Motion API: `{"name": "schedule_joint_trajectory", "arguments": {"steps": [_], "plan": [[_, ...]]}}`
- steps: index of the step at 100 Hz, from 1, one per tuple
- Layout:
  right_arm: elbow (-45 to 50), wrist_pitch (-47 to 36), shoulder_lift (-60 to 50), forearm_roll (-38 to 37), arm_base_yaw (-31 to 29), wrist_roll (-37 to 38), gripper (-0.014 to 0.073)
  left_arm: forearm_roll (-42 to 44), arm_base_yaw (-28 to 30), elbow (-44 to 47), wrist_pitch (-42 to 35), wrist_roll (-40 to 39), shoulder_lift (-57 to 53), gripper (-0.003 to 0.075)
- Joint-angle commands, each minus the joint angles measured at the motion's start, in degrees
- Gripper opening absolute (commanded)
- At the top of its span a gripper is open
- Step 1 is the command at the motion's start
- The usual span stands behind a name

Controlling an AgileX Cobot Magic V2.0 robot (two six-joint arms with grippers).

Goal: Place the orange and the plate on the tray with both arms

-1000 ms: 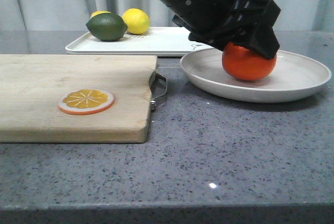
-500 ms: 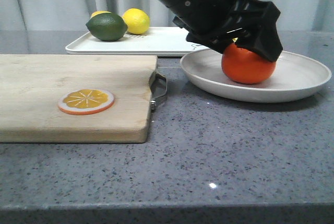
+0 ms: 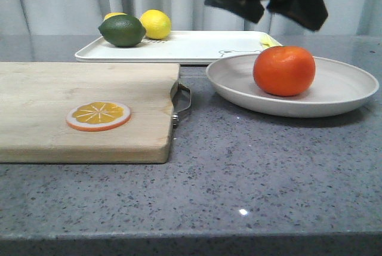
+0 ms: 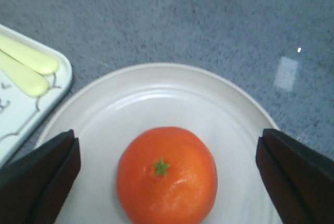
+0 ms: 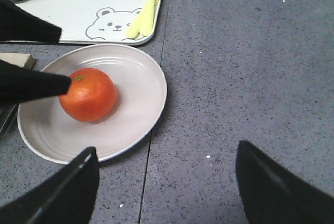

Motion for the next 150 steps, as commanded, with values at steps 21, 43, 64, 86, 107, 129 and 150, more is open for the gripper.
{"name": "schedule_joint_trajectory", "arguments": {"steps": [21,43,64,86,107,129,150], "plan": [[-2.08,-3.84,0.56,0.13,-0.32,-0.24,0.0551,-0.18,7.28,0.54,-2.42,-3.05,-13.44,0.0653],[-2.08,-3.9,0.56,0.13,-0.32,-0.24,0.0551,-0.18,13.34,11.66,-5.34,-3.05,-23.27,0.0653],[-2.08,-5.34,0.56,0.13,-0.32,-0.24,0.0551,-0.28,16.31,27.27,-12.03,-3.05,-36.2,0.0652],[-2.08,-8.39,0.56,0.13,-0.32,-0.24,0.0551,-0.16,18.27,42.26,-19.04,-3.05,-49.57,0.0626],[-2.08,-9.06,1.78,0.41,-0.32,-0.24,0.0551,-0.16,20.43,51.56,-19.5,-2.95,-58.92,0.0624],[-2.08,-13.7,10.48,0.78,-0.32,-0.24,0.0551,0.05,21.15,53.95,-19.56,-2.61,-62.22,0.0622],[-2.29,-24.96,22.73,3.63,-0.32,-0.24,0.0551,0.05,21.15,53.95,-19.56,-2.61,-62.22,0.0621]]}}
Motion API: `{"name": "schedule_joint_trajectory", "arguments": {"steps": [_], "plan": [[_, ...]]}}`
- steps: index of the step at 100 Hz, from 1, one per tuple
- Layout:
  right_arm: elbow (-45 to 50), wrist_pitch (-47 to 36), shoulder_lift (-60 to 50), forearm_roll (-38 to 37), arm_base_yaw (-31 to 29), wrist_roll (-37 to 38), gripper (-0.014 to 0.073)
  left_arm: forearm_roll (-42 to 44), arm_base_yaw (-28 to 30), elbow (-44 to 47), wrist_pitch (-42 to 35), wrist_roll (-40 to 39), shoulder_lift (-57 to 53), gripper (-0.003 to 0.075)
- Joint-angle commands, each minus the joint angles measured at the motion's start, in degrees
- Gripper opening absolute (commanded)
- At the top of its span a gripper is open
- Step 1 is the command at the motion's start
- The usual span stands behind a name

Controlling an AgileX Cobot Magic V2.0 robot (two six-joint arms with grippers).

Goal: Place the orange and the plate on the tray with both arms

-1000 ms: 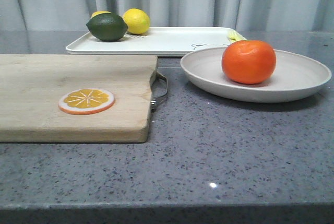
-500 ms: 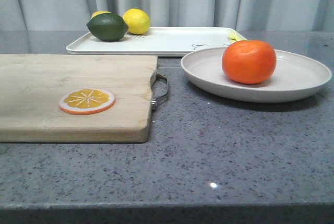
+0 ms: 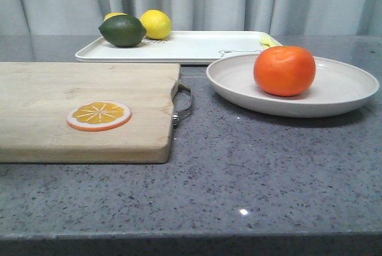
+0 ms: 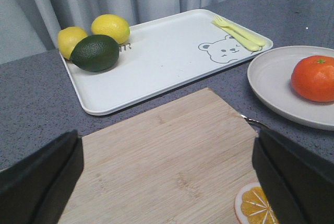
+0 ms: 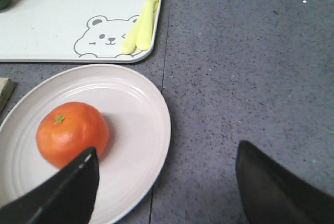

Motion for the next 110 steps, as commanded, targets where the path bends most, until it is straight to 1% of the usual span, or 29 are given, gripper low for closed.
{"name": "schedule_joint_trajectory", "arguments": {"steps": [1,22,47,79,110], "plan": [[-2.24,-8.96,5.39,1.64,-0.32,-0.24,0.0551,-0.92,0.19,-1.48,-3.56,-0.22,-0.33,0.0621],[-3.43,-12.22,15.99,5.41,-0.32,-0.24,0.0551,-0.92,0.19,-1.48,-3.56,-0.22,-0.33,0.0621],[-3.81,-14.46,21.28,7.18,-0.09,-0.24,0.0551,-0.92,0.19,-1.48,-3.56,-0.22,-0.33,0.0621],[-3.81,-12.27,24.76,10.14,-0.09,-0.24,0.0551,-0.92,0.19,-1.48,-3.56,-0.22,-0.33,0.0621],[-3.81,-8.55,27.75,11.1,-0.09,-0.24,0.0551,-0.92,0.19,-1.48,-3.56,-0.22,-0.33,0.0621]]}}
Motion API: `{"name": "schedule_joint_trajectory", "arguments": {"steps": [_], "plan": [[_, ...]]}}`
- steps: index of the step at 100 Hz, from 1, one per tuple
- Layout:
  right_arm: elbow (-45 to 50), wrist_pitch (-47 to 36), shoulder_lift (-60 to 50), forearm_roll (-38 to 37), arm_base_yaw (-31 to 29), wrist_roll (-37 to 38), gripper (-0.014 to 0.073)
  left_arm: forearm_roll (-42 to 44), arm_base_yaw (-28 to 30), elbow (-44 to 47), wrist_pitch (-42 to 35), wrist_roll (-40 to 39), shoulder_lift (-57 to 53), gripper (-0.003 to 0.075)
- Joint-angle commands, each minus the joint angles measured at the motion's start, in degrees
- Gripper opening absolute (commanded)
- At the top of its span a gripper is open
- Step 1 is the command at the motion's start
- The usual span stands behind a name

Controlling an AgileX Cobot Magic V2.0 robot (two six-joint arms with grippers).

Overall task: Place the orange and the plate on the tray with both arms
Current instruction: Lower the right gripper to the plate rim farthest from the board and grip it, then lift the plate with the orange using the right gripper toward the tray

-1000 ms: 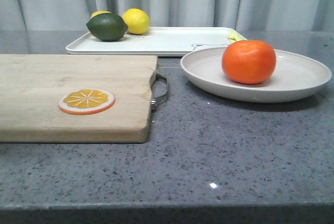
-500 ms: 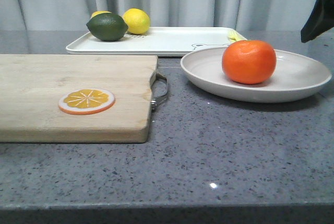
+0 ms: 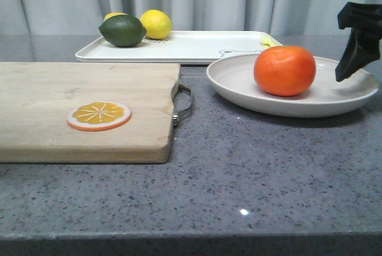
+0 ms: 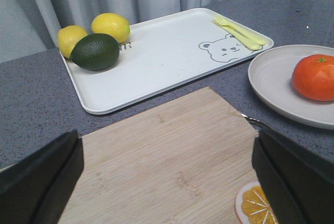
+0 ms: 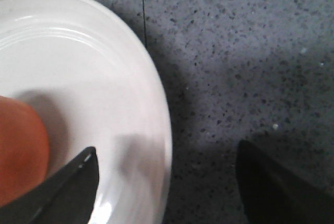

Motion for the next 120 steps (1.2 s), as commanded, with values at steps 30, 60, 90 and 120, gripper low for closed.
{"name": "schedule_joint_trajectory", "arguments": {"steps": [30,60,90,120], "plan": [[-2.0,-0.39,-0.45,1.15,-0.09,-0.24,0.0487,-0.92,0.19,-1.61,-3.56,-0.22,-0.33,0.0621],[-2.0,0.09,-0.45,2.91,-0.09,-0.24,0.0244,-0.92,0.19,-1.61,-3.56,-0.22,-0.33,0.0621],[-2.0,-0.53,-0.59,4.35,-0.09,-0.24,0.0027,-0.92,0.19,-1.61,-3.56,-0.22,-0.33,0.0621],[-9.16,4.22,-2.44,5.73,-0.09,-0.24,-0.0065,-1.15,0.19,-1.61,-3.46,-0.22,-0.33,0.0621]]}}
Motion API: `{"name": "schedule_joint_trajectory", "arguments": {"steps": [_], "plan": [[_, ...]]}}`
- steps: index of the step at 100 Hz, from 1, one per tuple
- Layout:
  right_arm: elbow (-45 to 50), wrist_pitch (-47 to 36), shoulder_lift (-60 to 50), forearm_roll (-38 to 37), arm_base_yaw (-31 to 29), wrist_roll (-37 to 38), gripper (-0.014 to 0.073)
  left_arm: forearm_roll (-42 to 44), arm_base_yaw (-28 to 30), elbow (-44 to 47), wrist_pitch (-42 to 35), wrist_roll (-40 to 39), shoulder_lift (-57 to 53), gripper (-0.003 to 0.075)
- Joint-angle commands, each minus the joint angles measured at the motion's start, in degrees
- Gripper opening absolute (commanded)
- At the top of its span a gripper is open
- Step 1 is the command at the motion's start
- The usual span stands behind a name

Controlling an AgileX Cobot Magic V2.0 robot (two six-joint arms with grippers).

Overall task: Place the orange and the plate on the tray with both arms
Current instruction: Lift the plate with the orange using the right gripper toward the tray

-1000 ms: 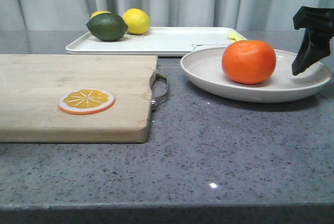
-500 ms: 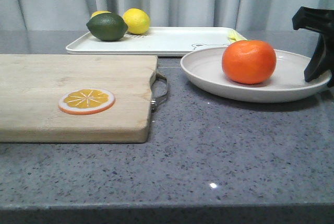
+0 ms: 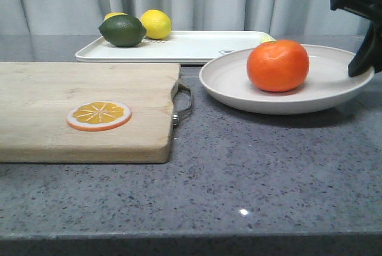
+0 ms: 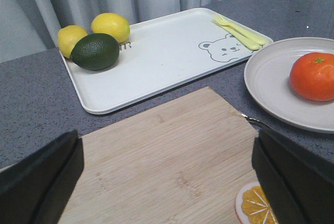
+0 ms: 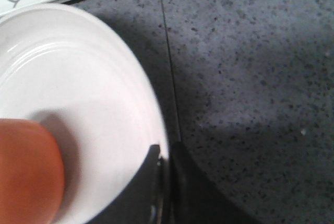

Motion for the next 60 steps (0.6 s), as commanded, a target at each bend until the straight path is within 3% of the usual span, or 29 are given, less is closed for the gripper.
{"name": "schedule_joint_trajectory", "arguments": {"steps": [1,27,60], "plan": [[-5.67,0.43,-2.96,0.45,-0.09,-0.65,-0.0065,-1.15,0.19,-1.61,-3.46,-0.22,-0.33,0.0621],[-19.46,3.57,1.03,0.68,-0.09,-0.65,-0.0065,-1.15,0.19,-1.61,-3.46,-0.22,-0.33,0.0621],[-40.66,7.77,19.27,5.74,-0.09,-0.65,-0.0065,-1.15,0.19,-1.61,-3.46,-0.22,-0.33,0.0621]]}}
